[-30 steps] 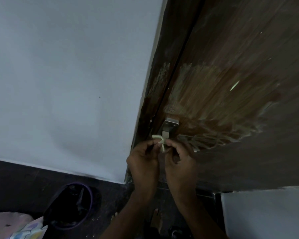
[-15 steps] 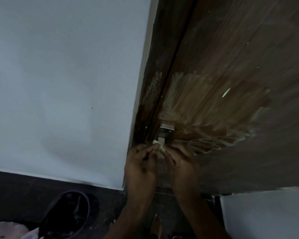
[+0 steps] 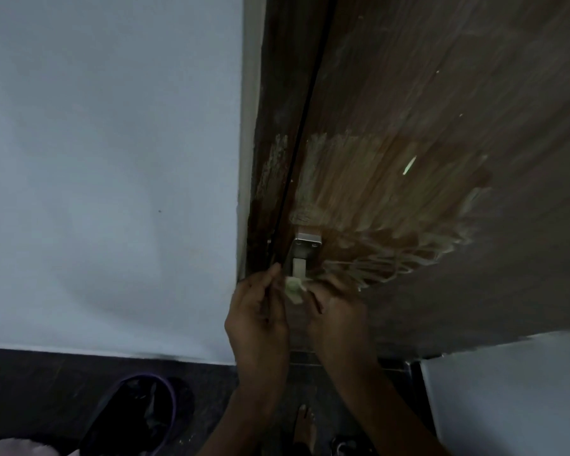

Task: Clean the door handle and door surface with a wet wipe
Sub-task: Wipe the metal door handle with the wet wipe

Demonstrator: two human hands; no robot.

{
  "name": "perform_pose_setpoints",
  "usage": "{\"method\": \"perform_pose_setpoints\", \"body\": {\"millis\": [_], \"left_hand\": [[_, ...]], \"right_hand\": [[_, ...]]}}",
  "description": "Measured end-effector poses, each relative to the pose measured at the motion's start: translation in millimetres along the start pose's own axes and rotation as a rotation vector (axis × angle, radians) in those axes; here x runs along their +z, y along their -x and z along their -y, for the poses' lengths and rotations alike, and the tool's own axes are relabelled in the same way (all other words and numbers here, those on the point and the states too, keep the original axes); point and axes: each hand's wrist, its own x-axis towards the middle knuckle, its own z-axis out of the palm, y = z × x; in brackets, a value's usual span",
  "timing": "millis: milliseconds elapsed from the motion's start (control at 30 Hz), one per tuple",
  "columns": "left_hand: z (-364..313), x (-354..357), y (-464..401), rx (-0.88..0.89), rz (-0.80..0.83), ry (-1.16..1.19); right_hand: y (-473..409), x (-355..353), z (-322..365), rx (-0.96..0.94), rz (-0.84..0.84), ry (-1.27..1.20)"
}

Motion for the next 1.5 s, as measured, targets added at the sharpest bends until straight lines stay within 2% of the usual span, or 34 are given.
{"method": "perform_pose_setpoints", "body": {"millis": [133,267,300,400,467,600,700,800,867,967,1000,1167,1333,1433,1500], "left_hand": [[1.7,-2.2,-0.3,0.025,-0.002,0.017],[-2.2,1.3,1.1,0.039,0.028,0.035],[-2.1,1.4,1.9,0.052,0.025,0.030],[0.0,1.0,3.5,0.083,-0.002,0.016],[0.9,0.5,3.5,0.081,-0.004,0.022],[0.1,2.5,2.1,0.076,0.038,0.000],[0.0,3.0,1.3,0.097,0.087,-0.058],[0.2,3.4,1.3,0.122,0.120,-0.048],[0.0,4.2,2.0,0.133,0.136,-0.036],[1.0,7.8,5.3,0.153,0.158,-0.044],[1.7,9.1,6.3,0.150,0.163,-0.048],[4.7,16.0,8.3,0.113,0.225,-0.028],[9.2,12.6,9.0,0.130,0.204,0.008],[11.8,13.5,10.9,0.139,0.216,0.002],[13.0,15.9,12.6,0.129,0.219,0.017]], "right_hand": [[-3.6,-6.2,-0.3,0.109,-0.097,-0.054],[-5.1,3.1,23.4,-0.045,-0.092,-0.004],[-2.0,2.2,20.5,-0.033,-0.076,-0.010],[3.8,-8.0,-5.8,0.158,-0.053,-0.046],[2.7,-12.0,-17.2,0.199,-0.073,-0.038],[-7.0,-0.5,3.1,0.104,-0.153,-0.031],[-13.7,10.0,4.4,0.084,-0.062,-0.101],[-1.6,0.2,-18.1,0.088,-0.022,0.027],[11.6,-13.4,-34.8,0.123,-0.058,0.099],[25.9,-23.0,-47.1,0.196,-0.223,0.080],[26.5,-20.7,-44.5,0.176,-0.258,0.070],[19.0,2.7,-23.8,0.008,-0.232,0.076],[30.3,-3.6,-56.9,0.201,-0.373,0.032],[30.0,4.1,-56.6,0.250,-0.438,0.046],[28.2,10.5,-48.8,0.358,-0.446,-0.068]]}}
